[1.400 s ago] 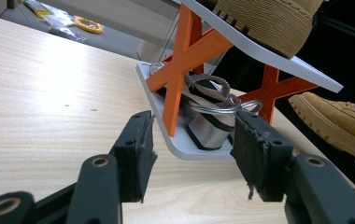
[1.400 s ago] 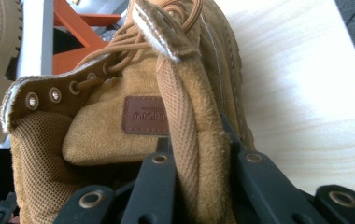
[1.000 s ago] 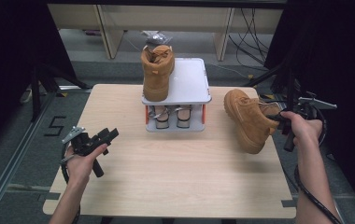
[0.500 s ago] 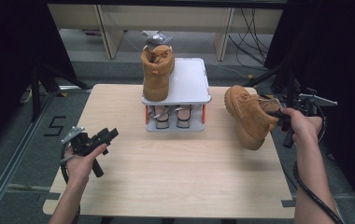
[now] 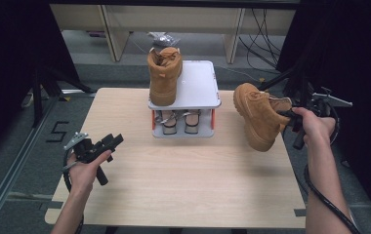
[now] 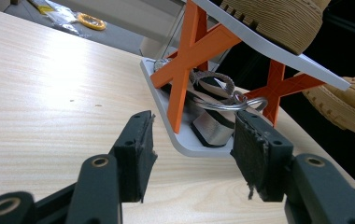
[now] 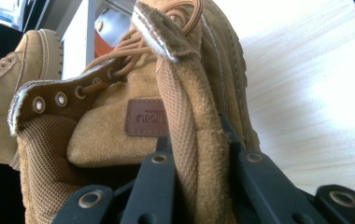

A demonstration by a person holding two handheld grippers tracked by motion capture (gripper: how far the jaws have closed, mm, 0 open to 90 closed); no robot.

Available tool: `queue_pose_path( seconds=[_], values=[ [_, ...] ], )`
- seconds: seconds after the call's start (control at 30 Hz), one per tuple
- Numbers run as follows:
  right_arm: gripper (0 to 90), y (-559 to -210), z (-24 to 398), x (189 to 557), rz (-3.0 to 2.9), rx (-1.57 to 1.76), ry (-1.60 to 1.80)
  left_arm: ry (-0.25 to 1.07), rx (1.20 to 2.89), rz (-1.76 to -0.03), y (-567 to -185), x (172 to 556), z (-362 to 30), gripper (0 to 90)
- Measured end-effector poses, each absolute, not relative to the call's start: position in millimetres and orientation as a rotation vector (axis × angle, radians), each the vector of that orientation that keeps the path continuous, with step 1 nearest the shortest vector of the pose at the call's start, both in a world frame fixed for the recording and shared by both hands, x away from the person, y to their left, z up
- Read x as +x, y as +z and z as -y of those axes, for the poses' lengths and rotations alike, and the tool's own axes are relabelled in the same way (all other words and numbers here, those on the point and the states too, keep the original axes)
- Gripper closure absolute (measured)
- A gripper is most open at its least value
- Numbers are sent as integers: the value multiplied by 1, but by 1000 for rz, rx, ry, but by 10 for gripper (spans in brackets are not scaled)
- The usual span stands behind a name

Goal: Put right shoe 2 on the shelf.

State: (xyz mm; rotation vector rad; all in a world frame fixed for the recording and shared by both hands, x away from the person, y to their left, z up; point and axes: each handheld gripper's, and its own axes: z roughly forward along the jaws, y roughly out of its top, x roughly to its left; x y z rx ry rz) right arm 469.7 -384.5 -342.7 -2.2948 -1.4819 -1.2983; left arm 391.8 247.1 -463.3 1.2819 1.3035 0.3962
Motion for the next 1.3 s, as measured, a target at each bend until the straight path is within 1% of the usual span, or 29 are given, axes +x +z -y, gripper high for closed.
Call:
queue_pose_path(
  seconds=[0.8,1.3],
  values=[
    [824,-332,371,484,1507,-2296,-1339,408,1275,-1301,-461,391,-251,477],
    [823,-318,362,490,1472,-2293,-1378,405,1276,-1301,-462,391,-250,478]
  ],
)
